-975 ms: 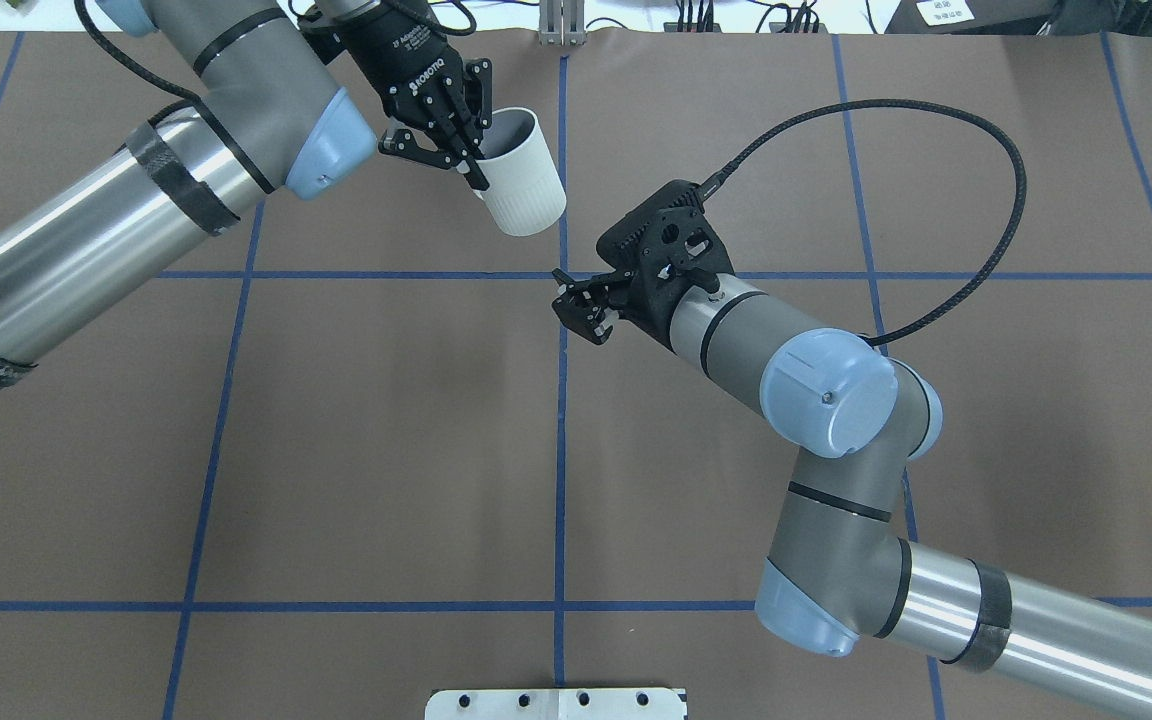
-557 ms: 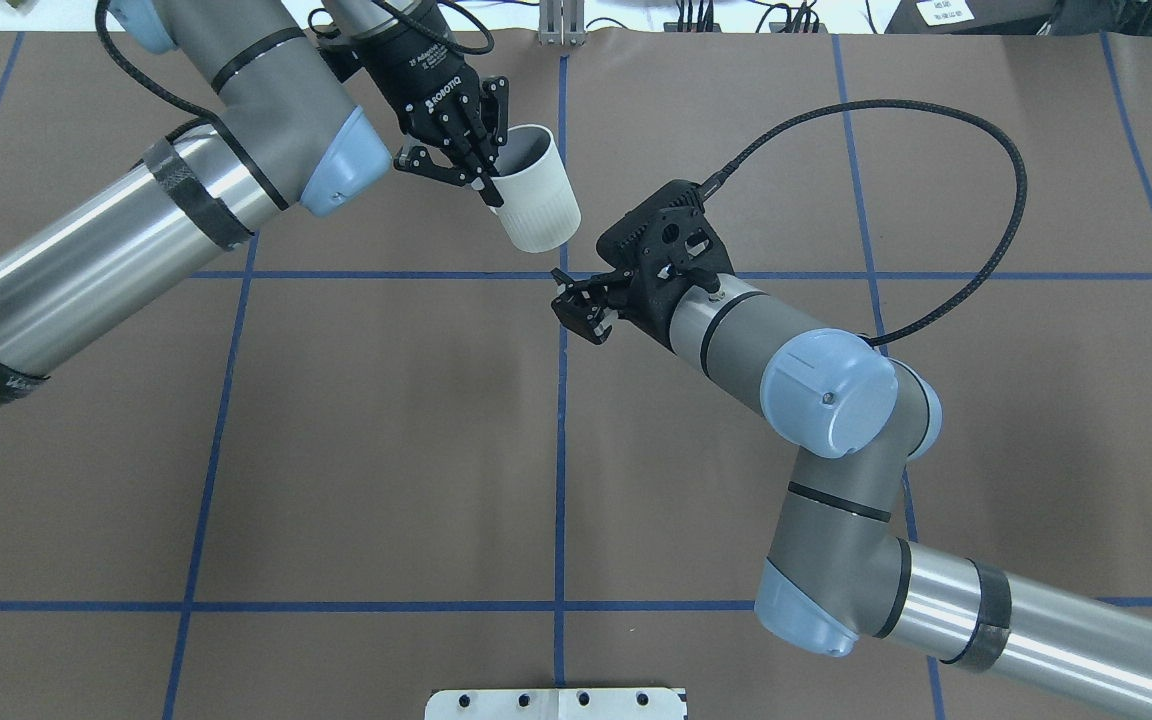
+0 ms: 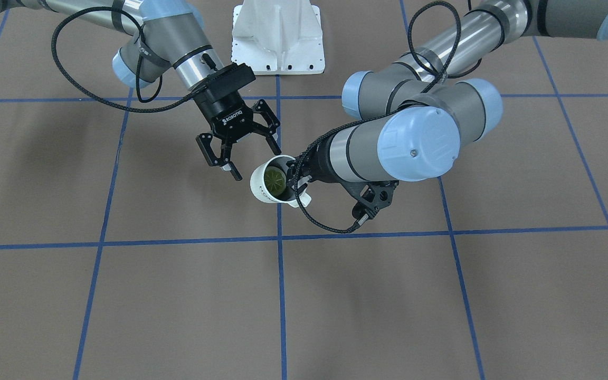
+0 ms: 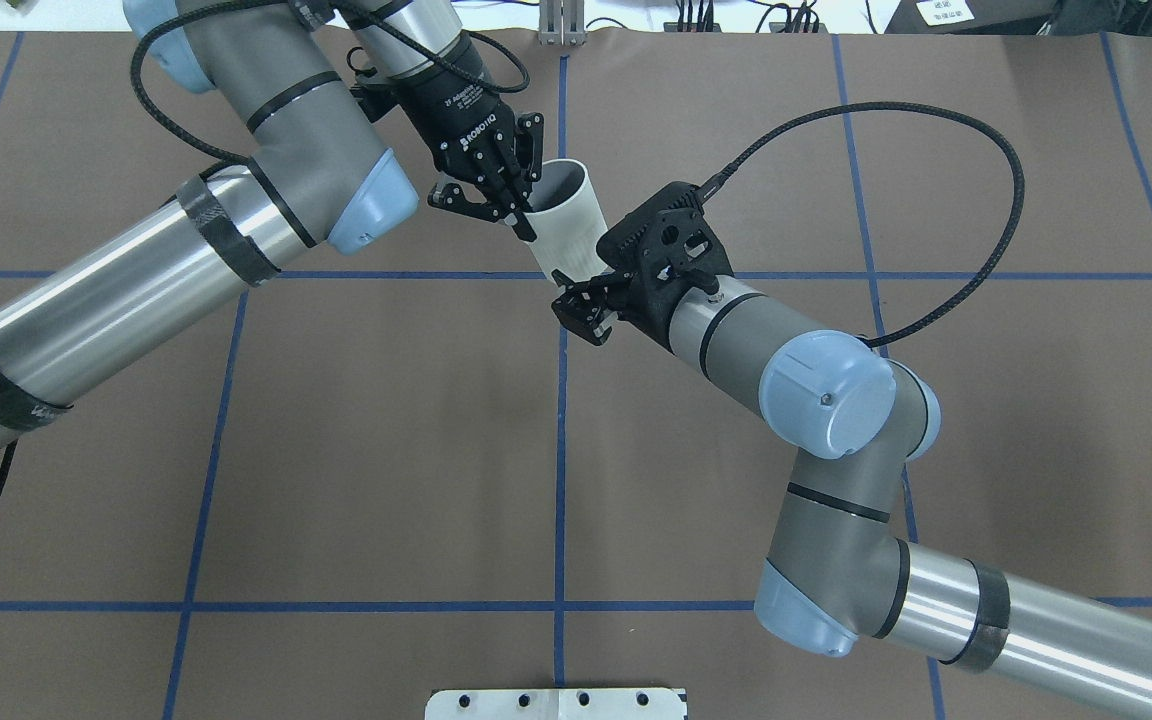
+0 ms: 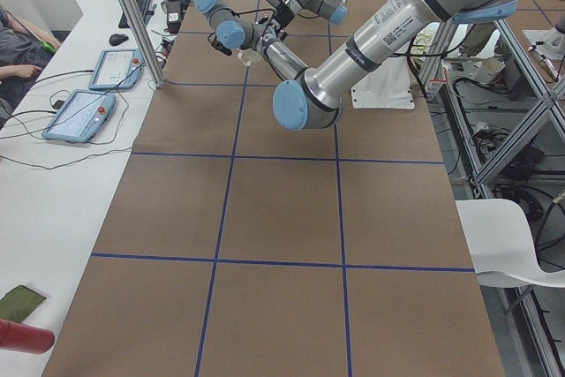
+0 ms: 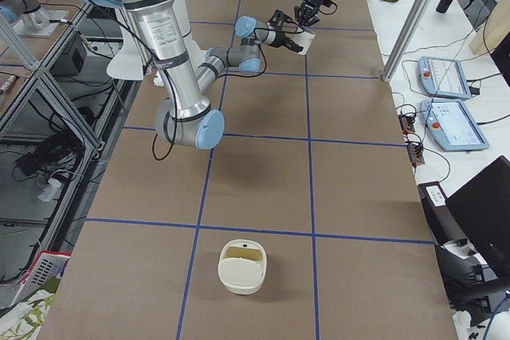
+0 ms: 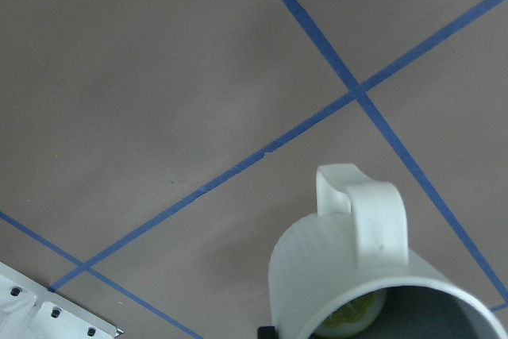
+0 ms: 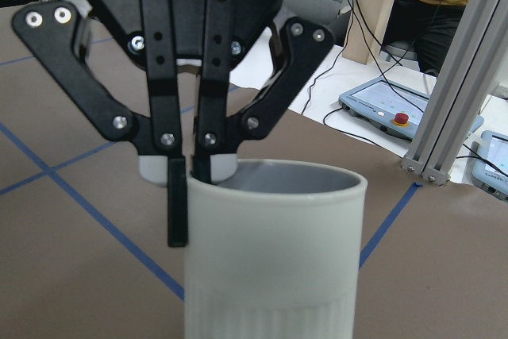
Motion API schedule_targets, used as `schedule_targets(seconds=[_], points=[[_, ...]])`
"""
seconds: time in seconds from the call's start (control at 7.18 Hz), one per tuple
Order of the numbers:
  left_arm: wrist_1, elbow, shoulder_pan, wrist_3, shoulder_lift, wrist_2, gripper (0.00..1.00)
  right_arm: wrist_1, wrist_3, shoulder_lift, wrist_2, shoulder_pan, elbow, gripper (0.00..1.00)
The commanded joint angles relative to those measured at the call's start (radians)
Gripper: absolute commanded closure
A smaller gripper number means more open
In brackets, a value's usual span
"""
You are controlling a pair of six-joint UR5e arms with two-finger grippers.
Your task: Left arm hands cup to right arm to dump lemon
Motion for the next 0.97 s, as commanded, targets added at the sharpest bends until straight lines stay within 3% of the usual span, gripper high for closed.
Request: schedule_targets(seconds=[0.0,0.84], points=[[-0.038,-0.003,0.017,-0.042,0.001,0.000,1.00,0.001,0.000,-0.002,0.000,0.000,-0.002,0.02],[-0.038,-0.045,0.029,-0.044,0.005,0.000,1.00,0.001,0.000,-0.002,-0.006,0.000,-0.017,0.02]])
